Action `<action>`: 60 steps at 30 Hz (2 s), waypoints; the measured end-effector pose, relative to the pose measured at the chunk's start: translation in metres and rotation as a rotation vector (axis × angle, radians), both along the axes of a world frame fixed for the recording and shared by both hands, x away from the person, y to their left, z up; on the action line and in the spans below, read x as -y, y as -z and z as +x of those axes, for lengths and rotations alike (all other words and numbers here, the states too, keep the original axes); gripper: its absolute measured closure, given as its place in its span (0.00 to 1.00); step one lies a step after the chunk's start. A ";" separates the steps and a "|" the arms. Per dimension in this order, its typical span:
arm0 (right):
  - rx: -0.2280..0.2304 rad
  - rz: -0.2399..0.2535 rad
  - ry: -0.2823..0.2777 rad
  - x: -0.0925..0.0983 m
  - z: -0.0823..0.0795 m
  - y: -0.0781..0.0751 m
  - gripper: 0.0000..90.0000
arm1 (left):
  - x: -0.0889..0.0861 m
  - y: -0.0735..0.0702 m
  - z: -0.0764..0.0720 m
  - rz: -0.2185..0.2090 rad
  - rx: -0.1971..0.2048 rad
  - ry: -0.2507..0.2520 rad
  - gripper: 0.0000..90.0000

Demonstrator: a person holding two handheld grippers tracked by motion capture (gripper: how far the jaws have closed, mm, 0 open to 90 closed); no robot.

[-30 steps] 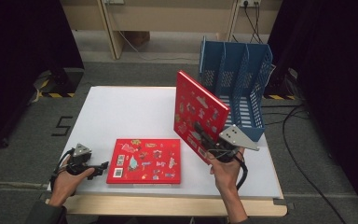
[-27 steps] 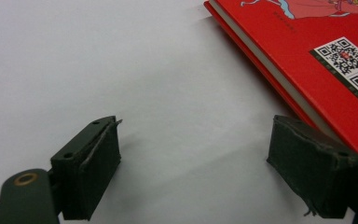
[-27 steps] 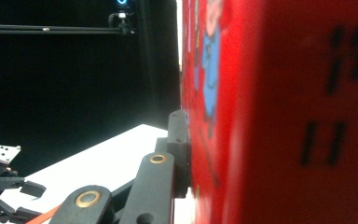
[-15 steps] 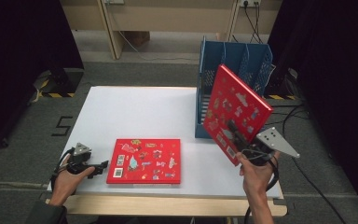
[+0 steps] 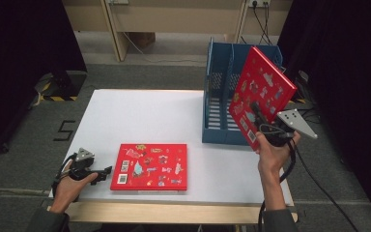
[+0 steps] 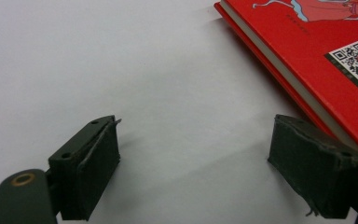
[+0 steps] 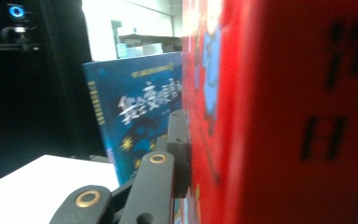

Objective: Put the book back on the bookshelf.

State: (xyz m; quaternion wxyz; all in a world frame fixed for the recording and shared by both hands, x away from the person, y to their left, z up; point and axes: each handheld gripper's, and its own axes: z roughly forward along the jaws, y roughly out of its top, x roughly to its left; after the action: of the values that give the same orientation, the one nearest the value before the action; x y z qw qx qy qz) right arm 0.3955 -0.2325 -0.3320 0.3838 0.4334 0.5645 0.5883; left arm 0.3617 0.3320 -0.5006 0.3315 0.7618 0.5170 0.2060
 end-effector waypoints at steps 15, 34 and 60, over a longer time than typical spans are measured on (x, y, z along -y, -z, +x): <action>-0.069 0.004 0.140 -0.010 0.080 0.004 0.88 | 0.000 0.000 0.000 -0.003 0.003 0.000 0.16; -0.154 -0.040 0.202 -0.031 0.142 0.027 0.88 | 0.000 0.000 -0.001 0.001 0.002 0.001 0.16; -0.309 -0.134 0.191 -0.050 0.169 0.045 0.85 | 0.000 0.000 -0.002 0.003 0.004 0.001 0.16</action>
State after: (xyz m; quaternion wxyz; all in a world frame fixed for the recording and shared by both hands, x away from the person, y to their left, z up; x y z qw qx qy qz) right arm 0.5640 -0.1826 -0.3772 0.3744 0.5437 0.6110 0.4369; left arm 0.3600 0.3319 -0.5009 0.3314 0.7623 0.5154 0.2084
